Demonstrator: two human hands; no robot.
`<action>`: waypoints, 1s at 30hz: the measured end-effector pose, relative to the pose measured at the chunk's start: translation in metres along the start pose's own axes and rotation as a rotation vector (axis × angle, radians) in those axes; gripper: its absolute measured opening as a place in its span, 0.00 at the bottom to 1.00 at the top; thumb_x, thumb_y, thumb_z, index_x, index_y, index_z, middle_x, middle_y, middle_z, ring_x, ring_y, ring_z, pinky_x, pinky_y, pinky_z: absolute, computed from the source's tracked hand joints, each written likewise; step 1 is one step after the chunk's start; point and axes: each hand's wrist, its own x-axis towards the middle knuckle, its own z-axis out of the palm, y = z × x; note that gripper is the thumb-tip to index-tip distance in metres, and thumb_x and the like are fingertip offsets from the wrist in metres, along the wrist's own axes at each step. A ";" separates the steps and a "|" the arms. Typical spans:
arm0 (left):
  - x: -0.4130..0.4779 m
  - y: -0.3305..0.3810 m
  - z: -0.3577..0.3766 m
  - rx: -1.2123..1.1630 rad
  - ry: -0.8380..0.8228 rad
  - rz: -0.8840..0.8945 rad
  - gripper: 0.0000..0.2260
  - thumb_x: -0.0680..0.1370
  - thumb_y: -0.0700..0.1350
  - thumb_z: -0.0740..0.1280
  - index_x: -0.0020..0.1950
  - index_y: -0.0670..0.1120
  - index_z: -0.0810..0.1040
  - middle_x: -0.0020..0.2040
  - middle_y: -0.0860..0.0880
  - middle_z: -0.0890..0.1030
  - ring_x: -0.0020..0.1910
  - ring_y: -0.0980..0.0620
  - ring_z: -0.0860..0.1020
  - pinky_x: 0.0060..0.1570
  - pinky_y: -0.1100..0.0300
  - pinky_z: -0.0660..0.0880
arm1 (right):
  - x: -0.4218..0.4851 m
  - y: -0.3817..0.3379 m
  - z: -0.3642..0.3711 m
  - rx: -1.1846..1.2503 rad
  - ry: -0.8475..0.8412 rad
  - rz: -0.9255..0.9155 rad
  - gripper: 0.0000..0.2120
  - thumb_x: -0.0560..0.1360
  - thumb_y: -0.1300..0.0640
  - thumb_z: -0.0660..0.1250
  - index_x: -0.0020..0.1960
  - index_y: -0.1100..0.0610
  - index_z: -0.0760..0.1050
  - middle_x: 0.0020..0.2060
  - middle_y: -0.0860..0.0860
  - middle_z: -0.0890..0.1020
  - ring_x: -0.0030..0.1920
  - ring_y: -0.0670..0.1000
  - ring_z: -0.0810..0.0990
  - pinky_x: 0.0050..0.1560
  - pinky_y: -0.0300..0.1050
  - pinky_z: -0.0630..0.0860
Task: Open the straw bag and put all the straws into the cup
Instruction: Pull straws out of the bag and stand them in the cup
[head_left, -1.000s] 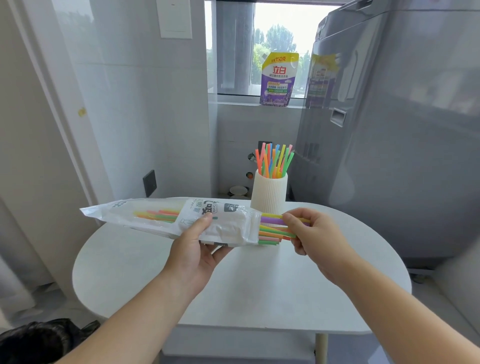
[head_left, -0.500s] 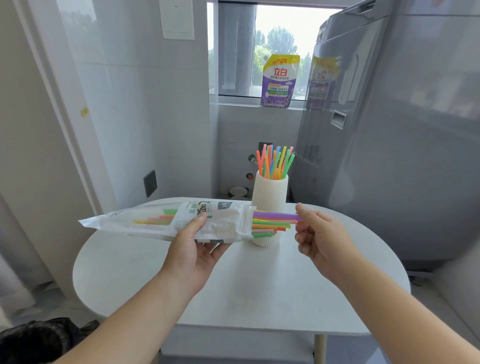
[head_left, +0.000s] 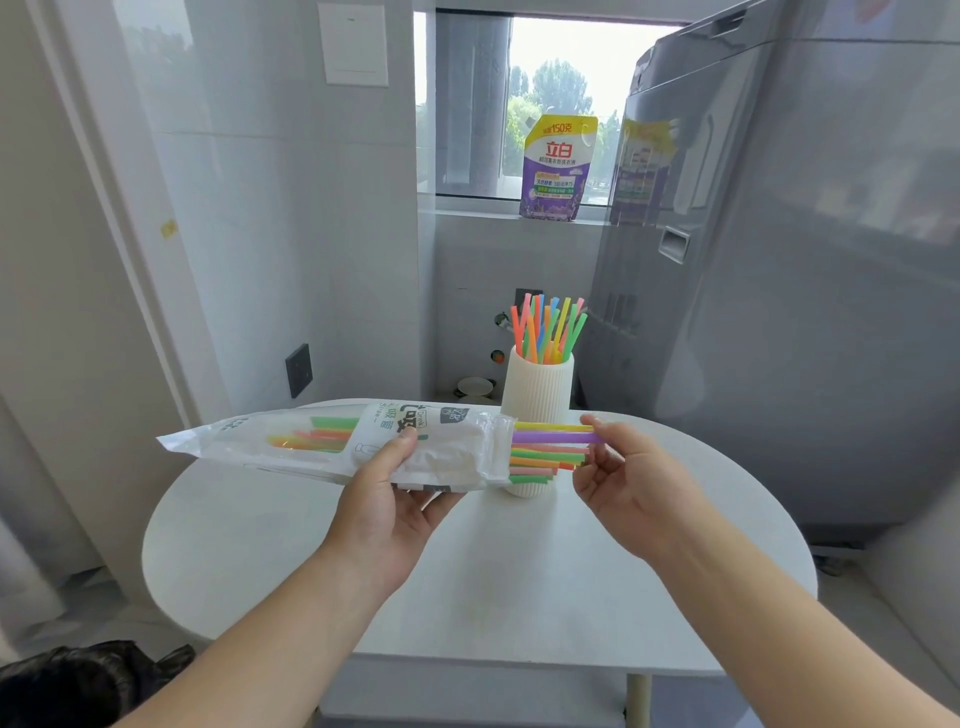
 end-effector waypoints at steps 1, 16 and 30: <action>0.000 0.000 0.000 0.000 0.001 0.002 0.15 0.80 0.43 0.68 0.67 0.46 0.79 0.52 0.45 0.87 0.46 0.47 0.87 0.41 0.50 0.85 | 0.001 0.000 0.000 -0.018 0.005 -0.007 0.06 0.78 0.62 0.67 0.51 0.63 0.81 0.37 0.56 0.76 0.33 0.49 0.74 0.35 0.38 0.76; 0.003 0.003 -0.002 -0.020 0.026 0.012 0.09 0.80 0.43 0.69 0.60 0.47 0.82 0.47 0.46 0.88 0.43 0.48 0.87 0.44 0.50 0.85 | -0.001 -0.018 -0.002 -0.121 -0.041 -0.114 0.10 0.81 0.56 0.65 0.48 0.61 0.81 0.35 0.53 0.85 0.35 0.48 0.84 0.44 0.43 0.81; 0.006 0.009 -0.007 -0.091 0.088 0.017 0.06 0.81 0.42 0.68 0.57 0.46 0.80 0.47 0.46 0.88 0.45 0.47 0.87 0.47 0.48 0.84 | -0.023 -0.071 0.006 -0.365 0.027 -0.584 0.09 0.80 0.58 0.67 0.46 0.63 0.81 0.32 0.52 0.85 0.37 0.52 0.86 0.43 0.43 0.84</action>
